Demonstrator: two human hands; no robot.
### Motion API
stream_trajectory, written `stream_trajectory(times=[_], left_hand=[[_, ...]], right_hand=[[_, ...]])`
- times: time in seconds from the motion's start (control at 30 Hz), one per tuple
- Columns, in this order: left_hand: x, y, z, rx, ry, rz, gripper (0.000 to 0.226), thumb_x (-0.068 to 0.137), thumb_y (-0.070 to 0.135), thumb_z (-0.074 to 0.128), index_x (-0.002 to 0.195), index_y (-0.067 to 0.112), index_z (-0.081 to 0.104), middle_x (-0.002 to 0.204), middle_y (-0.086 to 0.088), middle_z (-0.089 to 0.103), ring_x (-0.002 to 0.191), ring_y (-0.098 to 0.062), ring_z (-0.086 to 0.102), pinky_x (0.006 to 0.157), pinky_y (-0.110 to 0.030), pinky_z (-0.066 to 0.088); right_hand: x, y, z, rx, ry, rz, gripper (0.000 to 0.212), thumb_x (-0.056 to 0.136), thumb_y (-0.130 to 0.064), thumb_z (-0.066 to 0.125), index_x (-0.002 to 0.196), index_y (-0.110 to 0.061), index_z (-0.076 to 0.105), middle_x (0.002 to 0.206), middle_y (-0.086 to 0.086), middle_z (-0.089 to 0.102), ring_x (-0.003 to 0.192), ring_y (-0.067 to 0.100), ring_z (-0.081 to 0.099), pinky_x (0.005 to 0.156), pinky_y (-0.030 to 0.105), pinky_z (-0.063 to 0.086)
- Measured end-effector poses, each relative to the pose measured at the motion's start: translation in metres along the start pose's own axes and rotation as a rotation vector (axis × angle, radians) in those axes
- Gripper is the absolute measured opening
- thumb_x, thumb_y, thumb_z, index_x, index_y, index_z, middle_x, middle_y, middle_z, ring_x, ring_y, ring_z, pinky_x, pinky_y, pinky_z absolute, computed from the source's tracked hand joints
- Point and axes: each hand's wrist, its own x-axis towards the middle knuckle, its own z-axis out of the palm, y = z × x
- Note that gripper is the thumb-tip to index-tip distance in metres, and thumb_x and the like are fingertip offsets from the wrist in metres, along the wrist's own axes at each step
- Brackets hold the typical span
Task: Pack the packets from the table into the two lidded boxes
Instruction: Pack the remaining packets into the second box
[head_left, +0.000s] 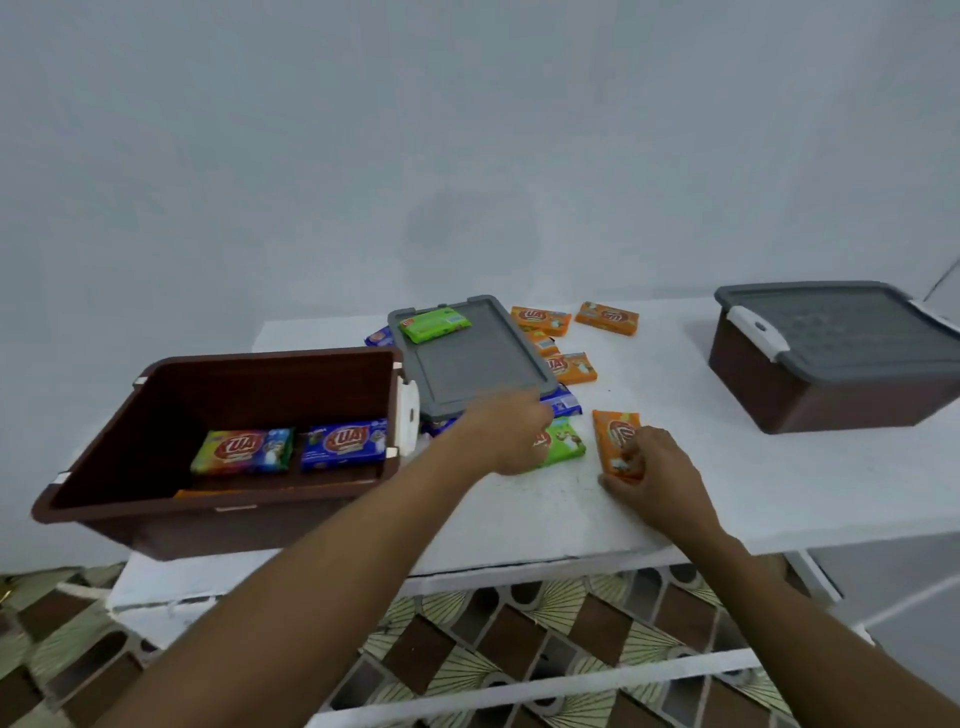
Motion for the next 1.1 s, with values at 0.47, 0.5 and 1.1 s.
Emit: stream_trajectory(times=[0.47,0.5,1.1], left_hand=[[0.009,0.02,0.032,-0.237,-0.114,-0.322,0.08,0.068,0.04,0.082,0.133,0.014,0.044,0.139,-0.007,0.036,0.11,-0.026,0.052,0.089,-0.039,0.052],[0.008,0.018,0.025,-0.219,-0.093,-0.293,0.079,0.069,0.042,0.082,0.133,0.014,0.044,0.134,-0.006,0.039,0.107,-0.025,0.053,0.087,-0.04,0.052],[-0.141,-0.184,-0.096,-0.112,0.144,-0.322,0.068,0.066,0.056,0.08,0.119,0.023,0.054,0.109,0.003,0.052,0.099,-0.016,0.05,0.085,-0.035,0.044]], right_hand=[[0.021,0.001,-0.009,0.041,-0.14,0.149,0.087,0.068,-0.037,0.082,0.136,-0.021,0.031,0.135,0.011,0.041,0.12,0.028,0.048,0.096,0.039,0.048],[0.023,-0.002,-0.011,0.074,-0.147,0.16,0.086,0.069,-0.035,0.083,0.136,-0.022,0.03,0.135,0.011,0.039,0.119,0.027,0.05,0.095,0.038,0.049],[0.042,-0.232,-0.048,0.298,-0.228,-0.338,0.059,0.072,-0.039,0.076,0.126,-0.033,0.053,0.116,-0.007,0.059,0.099,0.007,0.057,0.081,0.027,0.053]])
